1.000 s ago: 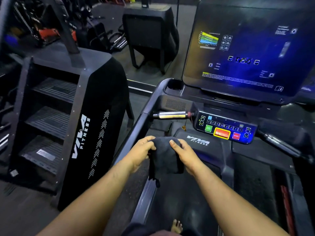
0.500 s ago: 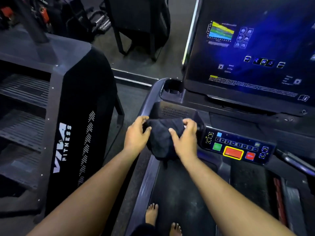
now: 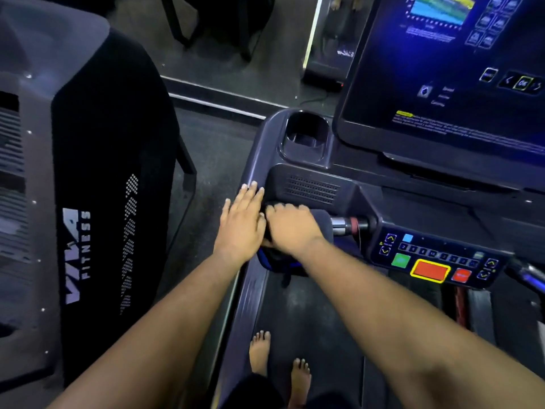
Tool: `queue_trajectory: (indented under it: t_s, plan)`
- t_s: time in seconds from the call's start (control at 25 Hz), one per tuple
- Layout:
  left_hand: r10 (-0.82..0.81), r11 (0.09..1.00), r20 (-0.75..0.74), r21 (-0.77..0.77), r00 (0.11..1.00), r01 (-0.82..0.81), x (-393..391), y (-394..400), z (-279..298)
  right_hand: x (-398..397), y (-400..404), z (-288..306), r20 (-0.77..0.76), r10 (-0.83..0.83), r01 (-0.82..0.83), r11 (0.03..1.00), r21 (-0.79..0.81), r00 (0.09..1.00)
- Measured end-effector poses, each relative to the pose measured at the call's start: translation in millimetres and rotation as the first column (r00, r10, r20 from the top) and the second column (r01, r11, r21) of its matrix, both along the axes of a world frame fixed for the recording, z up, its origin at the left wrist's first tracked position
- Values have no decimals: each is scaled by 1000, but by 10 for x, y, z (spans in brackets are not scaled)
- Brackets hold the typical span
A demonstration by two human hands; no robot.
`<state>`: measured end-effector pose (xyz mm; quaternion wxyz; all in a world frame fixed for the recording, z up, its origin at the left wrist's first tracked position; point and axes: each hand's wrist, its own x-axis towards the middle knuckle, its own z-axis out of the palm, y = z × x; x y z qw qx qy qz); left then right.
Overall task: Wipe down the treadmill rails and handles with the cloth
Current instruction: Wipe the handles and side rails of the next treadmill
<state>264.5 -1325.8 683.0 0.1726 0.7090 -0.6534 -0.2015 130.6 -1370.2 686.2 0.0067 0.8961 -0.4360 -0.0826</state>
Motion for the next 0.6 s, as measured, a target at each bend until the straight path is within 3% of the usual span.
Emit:
queue_trajectory:
  t_s: [0.08, 0.24, 0.28, 0.44, 0.6]
  plan:
    - [-40, 998, -6, 40, 999, 40, 2, -2, 4, -11, -28, 37, 0, -36, 36, 997, 64, 999]
    - [-109, 991, 84, 90, 991, 101, -3, -8, 39, -523, 391, -156, -111, -9, -11, 983, -184, 994]
    - [-126, 988, 109, 105, 986, 115, -1, -18, 45, -560, 323, -95, -141, 14, -39, 983, -178, 990]
    - [-187, 976, 181, 144, 966, 162, 17, 0, 46, -321, -205, 246, -117, -79, 100, 977, 186, 990]
    - [-249, 966, 238, 134, 939, 222, 39, 24, 49, -713, 362, 5, -146, -64, 39, 985, -169, 987]
